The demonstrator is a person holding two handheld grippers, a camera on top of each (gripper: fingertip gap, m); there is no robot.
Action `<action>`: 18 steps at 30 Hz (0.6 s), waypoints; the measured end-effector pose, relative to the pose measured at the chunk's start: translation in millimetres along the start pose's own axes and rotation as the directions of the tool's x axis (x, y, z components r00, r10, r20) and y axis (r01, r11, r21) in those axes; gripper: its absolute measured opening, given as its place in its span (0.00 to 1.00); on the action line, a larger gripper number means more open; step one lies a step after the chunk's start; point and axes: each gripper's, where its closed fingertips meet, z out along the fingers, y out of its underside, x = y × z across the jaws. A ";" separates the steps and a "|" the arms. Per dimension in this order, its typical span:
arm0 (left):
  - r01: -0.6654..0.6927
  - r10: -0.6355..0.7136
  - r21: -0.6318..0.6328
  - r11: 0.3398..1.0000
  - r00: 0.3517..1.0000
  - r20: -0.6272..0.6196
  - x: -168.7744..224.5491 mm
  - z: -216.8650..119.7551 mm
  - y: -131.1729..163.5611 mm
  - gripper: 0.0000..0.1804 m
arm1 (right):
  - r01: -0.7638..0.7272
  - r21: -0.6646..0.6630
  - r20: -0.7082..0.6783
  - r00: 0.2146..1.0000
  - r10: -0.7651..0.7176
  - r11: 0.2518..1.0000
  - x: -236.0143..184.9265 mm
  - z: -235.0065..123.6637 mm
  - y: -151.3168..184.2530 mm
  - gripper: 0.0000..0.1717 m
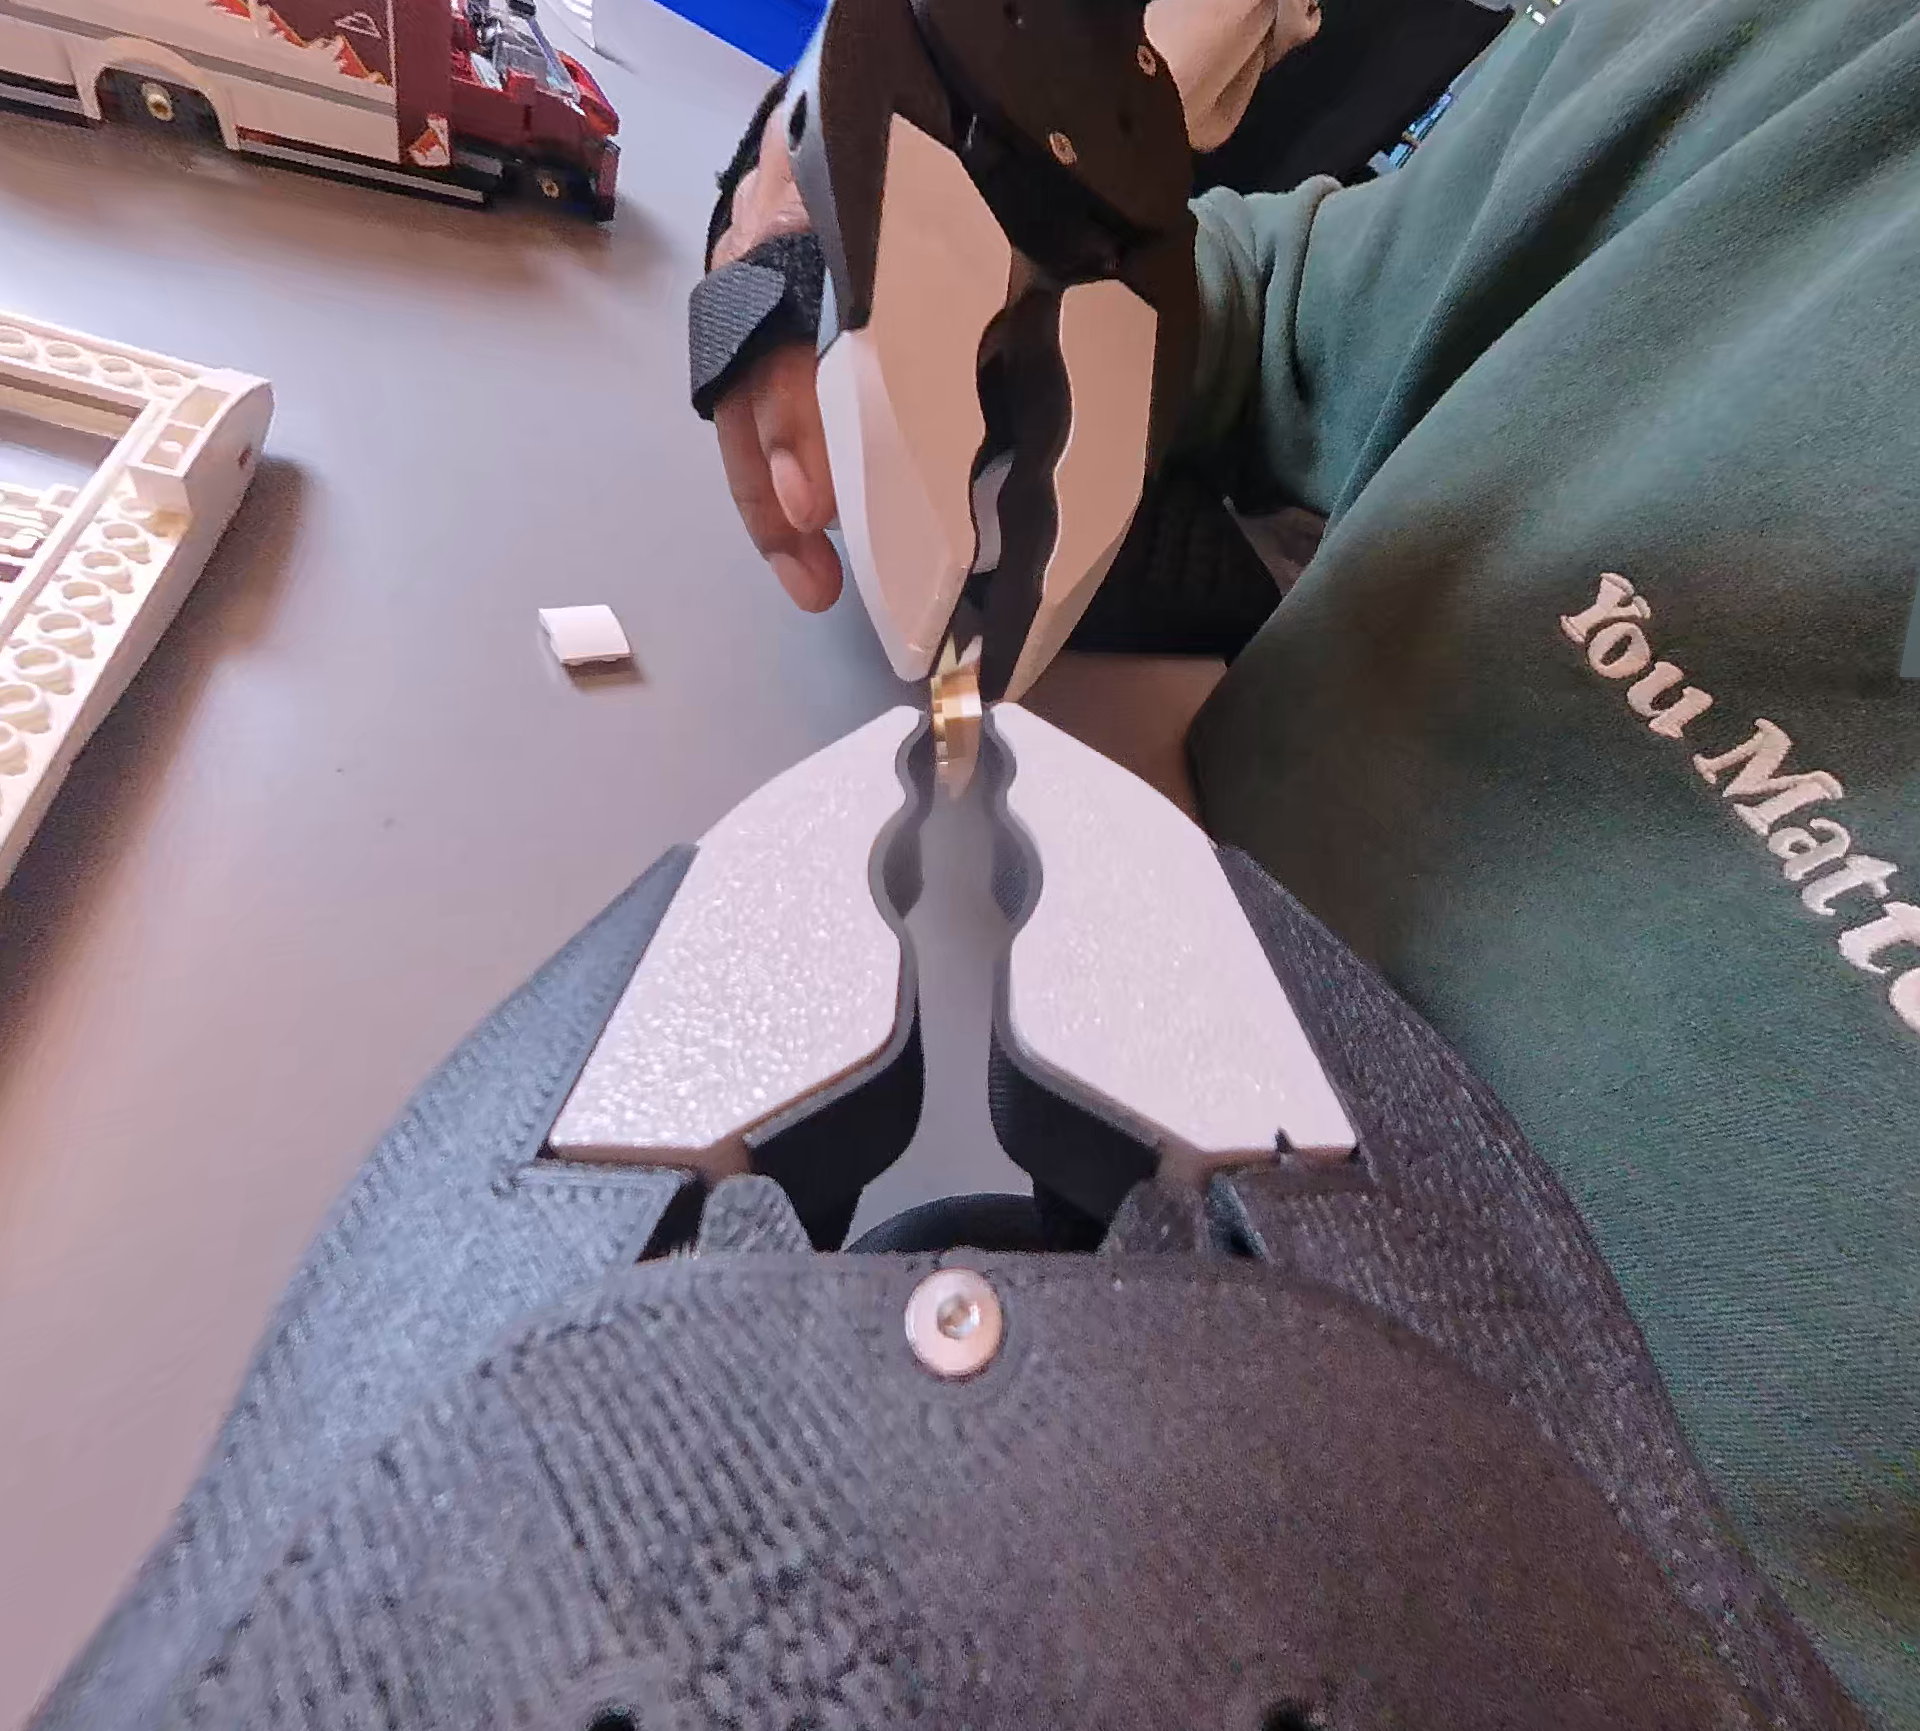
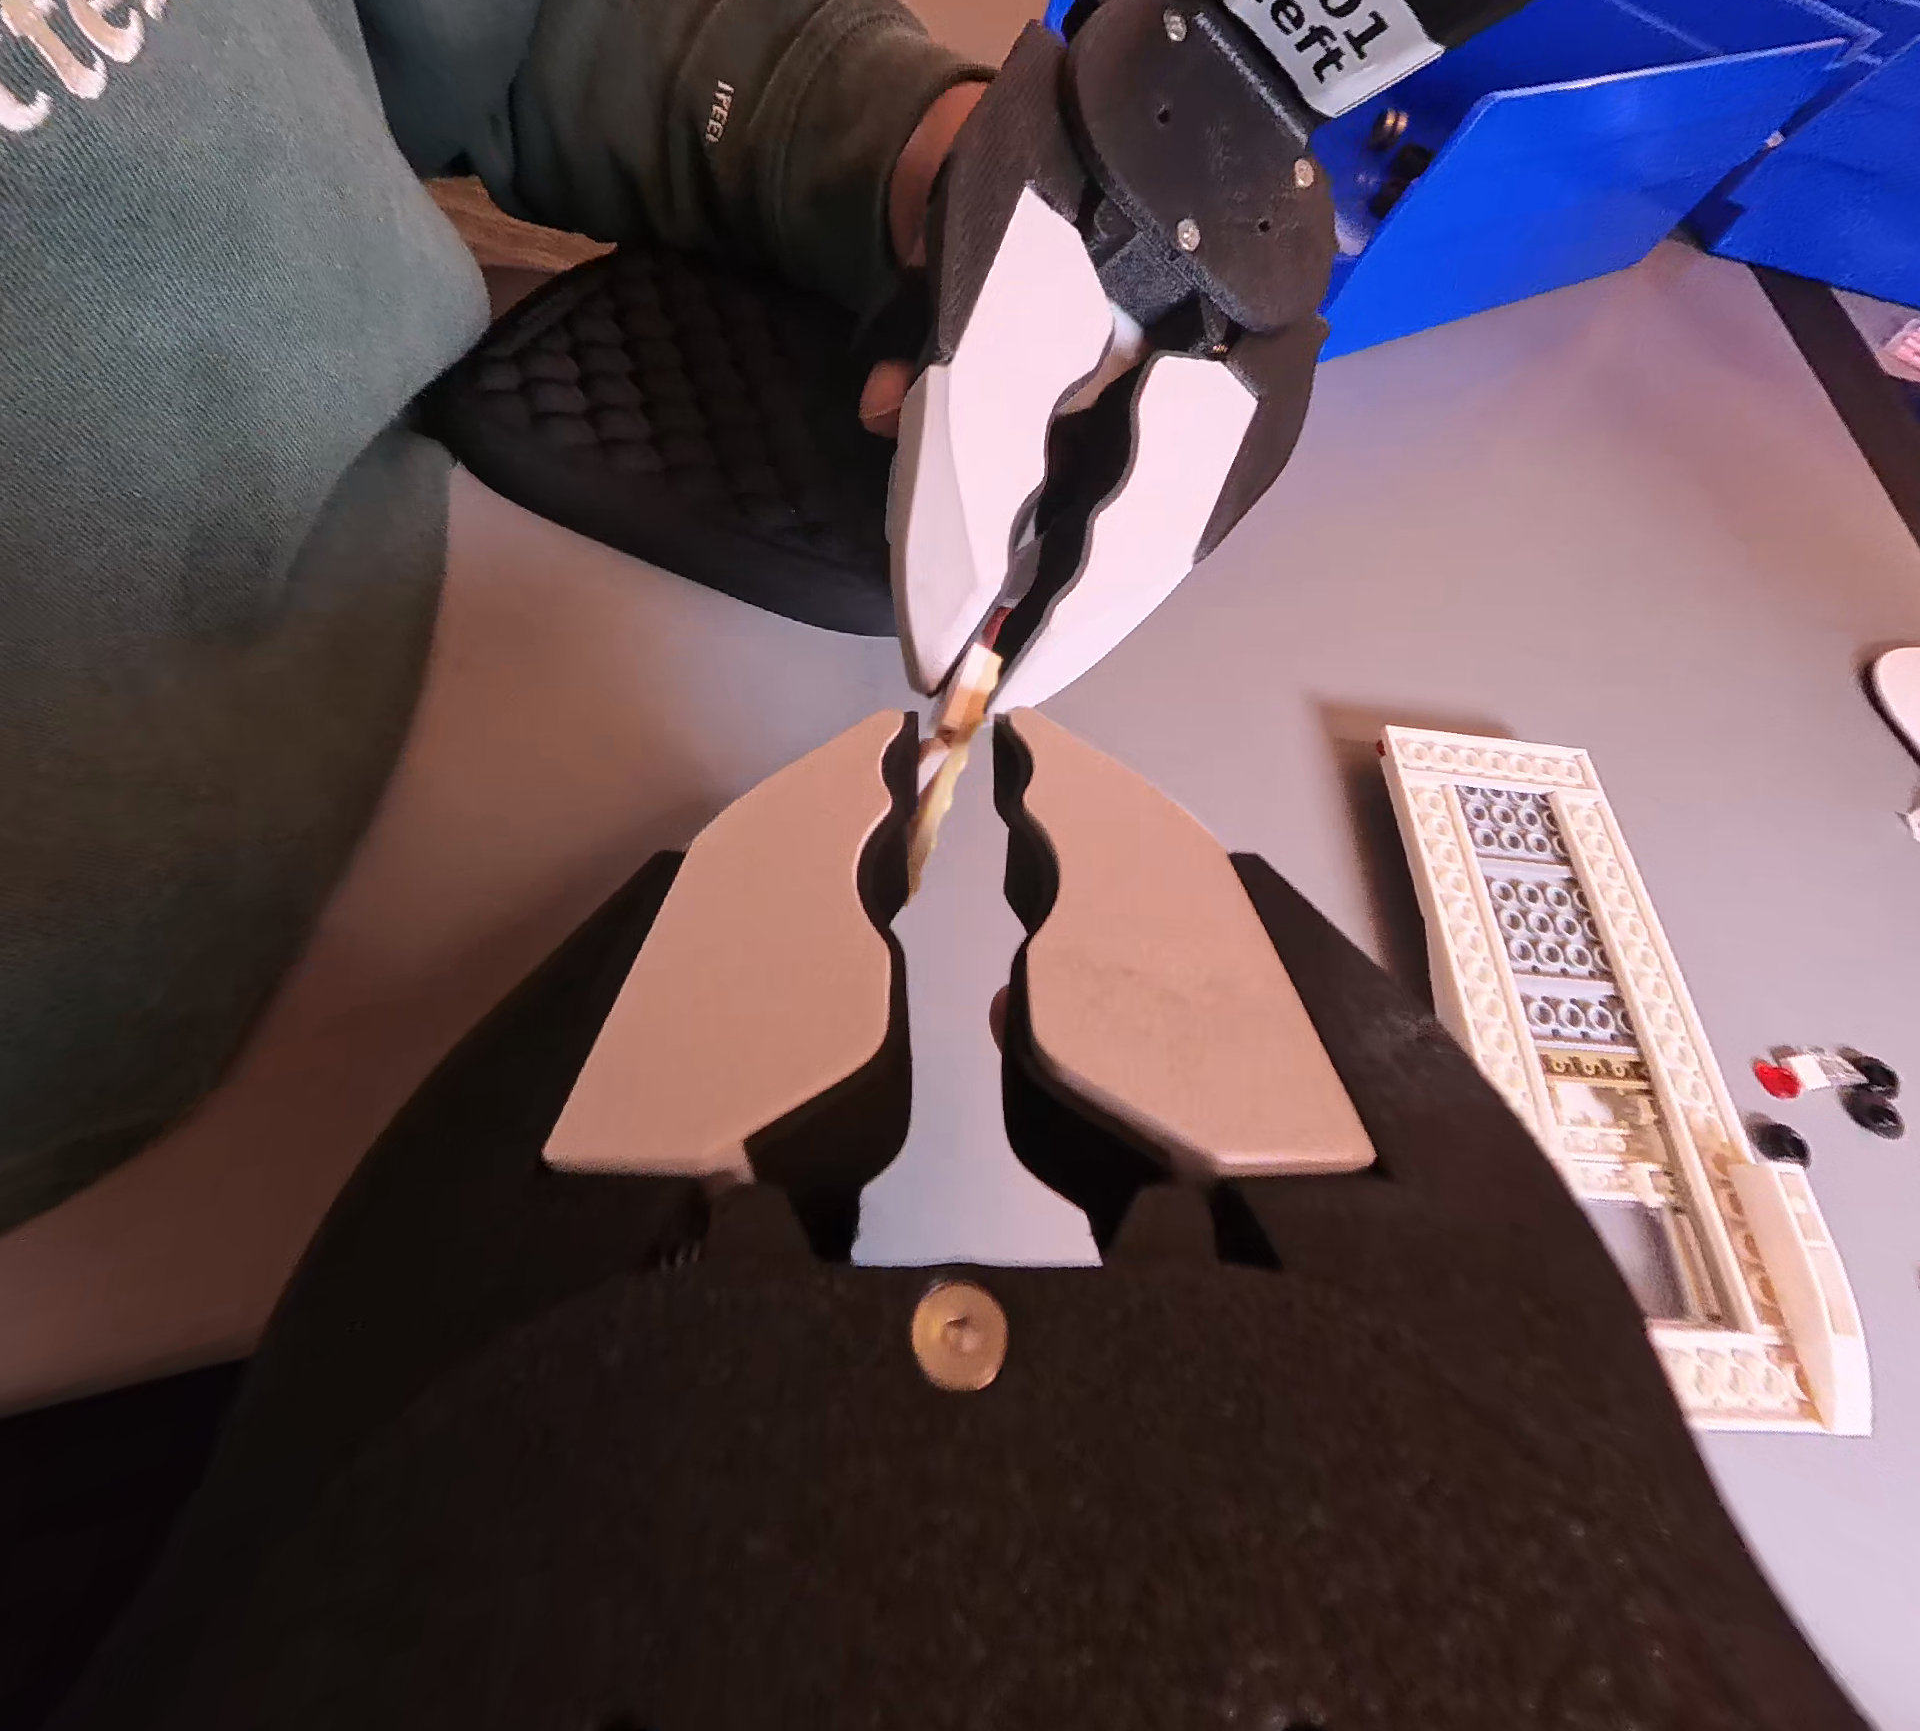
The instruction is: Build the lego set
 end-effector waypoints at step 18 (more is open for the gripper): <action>0.072 -0.064 0.067 0.995 0.991 -0.116 13.8 -2.1 -9.7 0.04 | 0.019 0.082 0.014 1.000 -0.020 0.996 -5.9 -3.5 -16.5 0.07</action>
